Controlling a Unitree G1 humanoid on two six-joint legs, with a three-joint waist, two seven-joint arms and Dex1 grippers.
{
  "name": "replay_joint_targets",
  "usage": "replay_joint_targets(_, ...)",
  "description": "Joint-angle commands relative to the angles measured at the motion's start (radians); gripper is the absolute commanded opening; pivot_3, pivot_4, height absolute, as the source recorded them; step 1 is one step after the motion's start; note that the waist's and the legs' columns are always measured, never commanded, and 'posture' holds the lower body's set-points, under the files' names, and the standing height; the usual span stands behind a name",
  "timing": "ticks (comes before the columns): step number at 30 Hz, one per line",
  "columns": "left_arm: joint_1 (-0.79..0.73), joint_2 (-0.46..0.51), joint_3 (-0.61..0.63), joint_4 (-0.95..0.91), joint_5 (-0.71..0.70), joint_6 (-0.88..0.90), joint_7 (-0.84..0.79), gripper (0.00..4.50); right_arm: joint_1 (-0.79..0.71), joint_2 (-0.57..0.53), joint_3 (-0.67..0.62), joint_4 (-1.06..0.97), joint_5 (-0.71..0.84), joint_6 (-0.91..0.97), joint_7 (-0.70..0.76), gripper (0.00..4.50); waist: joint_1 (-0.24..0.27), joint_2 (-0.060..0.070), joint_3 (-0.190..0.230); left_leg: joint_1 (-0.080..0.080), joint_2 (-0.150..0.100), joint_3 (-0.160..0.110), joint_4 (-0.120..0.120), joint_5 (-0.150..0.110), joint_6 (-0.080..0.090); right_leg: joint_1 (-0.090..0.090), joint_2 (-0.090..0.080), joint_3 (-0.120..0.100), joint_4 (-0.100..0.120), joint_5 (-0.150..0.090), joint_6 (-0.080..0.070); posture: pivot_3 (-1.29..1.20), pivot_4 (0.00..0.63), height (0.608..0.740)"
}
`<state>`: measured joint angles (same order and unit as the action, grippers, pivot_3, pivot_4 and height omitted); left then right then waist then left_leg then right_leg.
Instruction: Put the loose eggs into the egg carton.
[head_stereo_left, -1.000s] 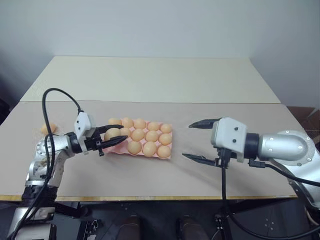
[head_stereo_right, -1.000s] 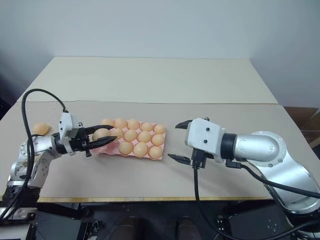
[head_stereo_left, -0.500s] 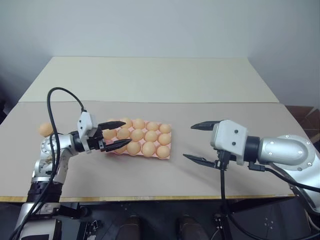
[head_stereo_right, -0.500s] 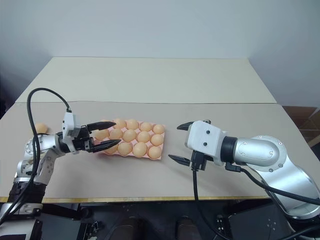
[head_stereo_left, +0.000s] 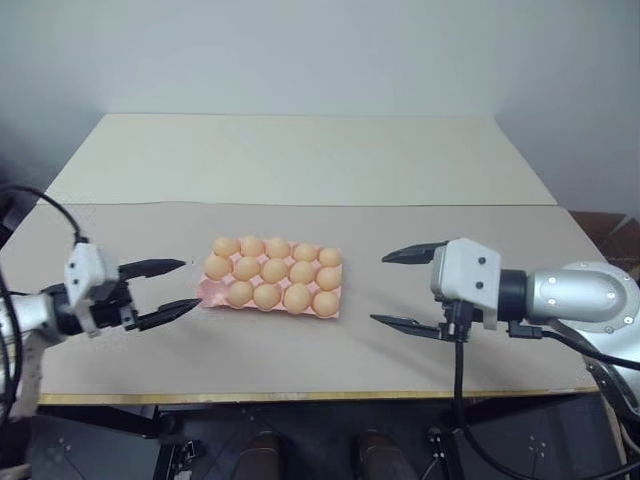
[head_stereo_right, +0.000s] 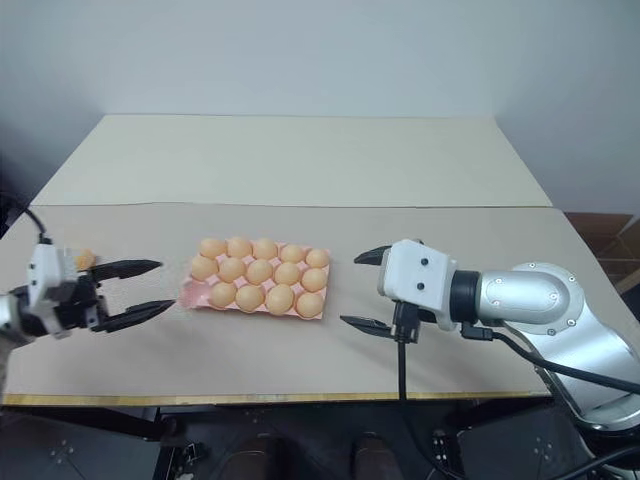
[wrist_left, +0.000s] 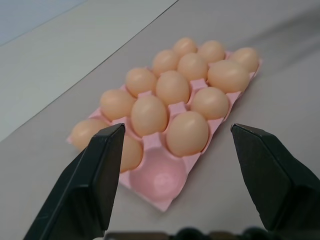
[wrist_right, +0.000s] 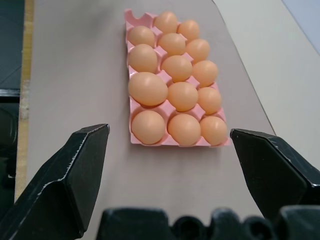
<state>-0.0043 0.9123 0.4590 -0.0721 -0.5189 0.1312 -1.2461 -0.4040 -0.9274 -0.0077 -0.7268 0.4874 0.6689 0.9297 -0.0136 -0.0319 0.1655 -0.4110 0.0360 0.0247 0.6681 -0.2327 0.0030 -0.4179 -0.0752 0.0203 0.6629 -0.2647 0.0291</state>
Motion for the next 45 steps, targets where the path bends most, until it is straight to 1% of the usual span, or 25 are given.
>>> replay_joint_targets(1, 0.084, 0.017, 0.114, -0.084, -0.024, 0.020, 0.013, 3.65, -0.034, 0.004, -0.022, 0.007, 0.045, -0.035, 0.039, 4.50, 0.000, 0.000, 0.000, 0.001, 0.000, 0.000, 0.000, 0.000, 0.000, 0.000, 0.000, 0.000, 0.000, 0.000, 0.000, 0.00, 0.150, 0.740)
replay_joint_targets(3, 0.158, 0.005, 0.187, -0.150, -0.059, 0.060, 0.022, 3.65, -0.048, 0.007, -0.010, 0.021, 0.046, -0.049, 0.061, 4.50, 0.000, 0.000, 0.000, 0.000, 0.000, 0.000, 0.000, 0.000, 0.000, 0.000, 0.000, 0.000, 0.000, 0.000, 0.000, 0.00, 0.150, 0.740)
replay_joint_targets(6, 0.250, -0.012, 0.260, -0.220, -0.064, 0.083, 0.042, 3.65, -0.070, 0.012, 0.014, 0.046, 0.037, -0.067, 0.079, 4.50, 0.001, 0.000, 0.000, 0.000, 0.000, 0.000, 0.000, 0.000, 0.000, 0.000, 0.000, 0.000, 0.000, 0.000, 0.000, 0.00, 0.150, 0.740)
replay_joint_targets(10, 0.319, -0.030, 0.315, -0.267, -0.070, 0.111, 0.063, 3.65, -0.089, 0.019, 0.042, 0.069, 0.026, -0.087, 0.091, 4.50, 0.002, 0.000, 0.000, 0.003, 0.000, 0.001, 0.000, 0.000, 0.000, 0.003, 0.000, 0.000, 0.000, 0.000, 0.000, 0.00, 0.150, 0.740)
replay_joint_targets(13, 0.344, -0.033, 0.335, -0.280, -0.074, 0.138, 0.077, 3.65, -0.091, 0.026, 0.057, 0.072, 0.019, -0.094, 0.092, 4.50, 0.001, 0.000, 0.000, 0.004, 0.000, 0.001, 0.000, 0.000, 0.000, 0.004, 0.000, -0.001, -0.001, 0.000, 0.000, 0.00, 0.150, 0.740)
replay_joint_targets(14, 0.350, -0.039, 0.347, -0.284, -0.079, 0.163, 0.103, 3.65, -0.088, 0.030, 0.062, 0.072, 0.018, -0.095, 0.090, 4.50, 0.001, 0.000, 0.000, 0.004, 0.000, 0.001, 0.000, 0.000, 0.000, 0.005, 0.000, -0.001, -0.001, 0.000, 0.000, 0.00, 0.150, 0.740)
replay_joint_targets(16, 0.352, -0.047, 0.364, -0.283, -0.055, 0.197, 0.166, 4.01, -0.083, 0.037, 0.070, 0.072, 0.017, -0.098, 0.088, 4.50, 0.001, 0.000, 0.000, 0.005, 0.000, 0.001, -0.001, 0.000, 0.000, 0.005, 0.000, -0.001, -0.002, 0.000, 0.000, 0.00, 0.150, 0.740)
replay_joint_targets(18, 0.343, -0.068, 0.378, -0.279, -0.044, 0.198, 0.219, 4.48, -0.081, 0.040, 0.076, 0.076, 0.013, -0.101, 0.089, 4.50, 0.001, 0.000, 0.000, 0.005, 0.000, 0.000, -0.001, 0.000, 0.000, 0.005, 0.000, -0.001, -0.002, 0.000, 0.000, 0.00, 0.150, 0.740)
replay_joint_targets(23, 0.368, -0.120, 0.406, -0.294, 0.009, 0.180, 0.315, 4.48, -0.101, 0.047, 0.102, 0.109, -0.013, -0.119, 0.103, 4.50, 0.001, 0.000, 0.000, 0.006, 0.000, 0.000, -0.001, 0.000, 0.000, 0.007, 0.000, -0.001, -0.003, 0.000, 0.000, 0.00, 0.150, 0.740)
replay_joint_targets(25, 0.356, -0.140, 0.405, -0.292, 0.045, 0.166, 0.377, 4.48, -0.109, 0.050, 0.109, 0.119, -0.019, -0.127, 0.106, 4.50, 0.001, 0.000, 0.000, 0.006, 0.000, 0.000, -0.001, 0.000, 0.000, 0.007, 0.000, -0.001, -0.003, 0.000, 0.000, 0.00, 0.150, 0.740)
replay_joint_targets(28, 0.321, -0.145, 0.385, -0.256, 0.149, 0.156, 0.507, 4.48, -0.118, 0.055, 0.115, 0.130, -0.024, -0.133, 0.111, 4.50, 0.003, 0.000, 0.000, 0.007, 0.000, -0.001, -0.001, 0.000, 0.000, 0.009, 0.000, -0.003, -0.003, 0.000, 0.000, 0.00, 0.150, 0.740)
replay_joint_targets(29, 0.304, -0.144, 0.381, -0.244, 0.164, 0.170, 0.542, 4.48, -0.120, 0.057, 0.117, 0.133, -0.027, -0.133, 0.112, 4.50, 0.004, 0.000, 0.000, 0.007, 0.000, -0.001, -0.001, 0.000, 0.000, 0.009, 0.000, -0.003, -0.004, 0.000, 0.000, 0.00, 0.150, 0.740)
replay_joint_targets(37, 0.187, -0.137, 0.341, -0.202, 0.158, 0.201, 0.613, 4.48, -0.136, 0.064, 0.120, 0.140, -0.039, -0.122, 0.106, 4.50, 0.003, 0.000, 0.000, 0.007, 0.000, -0.004, -0.001, 0.000, 0.000, 0.011, -0.001, -0.004, -0.006, 0.000, 0.000, 0.00, 0.150, 0.740)
replay_joint_targets(43, 0.037, -0.122, 0.242, -0.042, 0.240, 0.180, 0.704, 4.48, -0.122, 0.060, 0.114, 0.116, -0.041, -0.102, 0.078, 4.50, 0.002, 0.000, 0.000, 0.008, -0.001, -0.008, -0.001, 0.000, 0.000, 0.011, -0.001, -0.005, -0.005, 0.000, 0.000, 0.00, 0.150, 0.740)
replay_joint_targets(45, -0.030, -0.116, 0.191, 0.048, 0.273, 0.145, 0.726, 4.48, -0.118, 0.056, 0.111, 0.106, -0.041, -0.093, 0.069, 4.50, 0.002, 0.000, 0.000, 0.008, -0.001, -0.009, -0.001, 0.000, 0.000, 0.012, -0.001, -0.005, -0.005, 0.000, 0.000, 0.00, 0.150, 0.740)
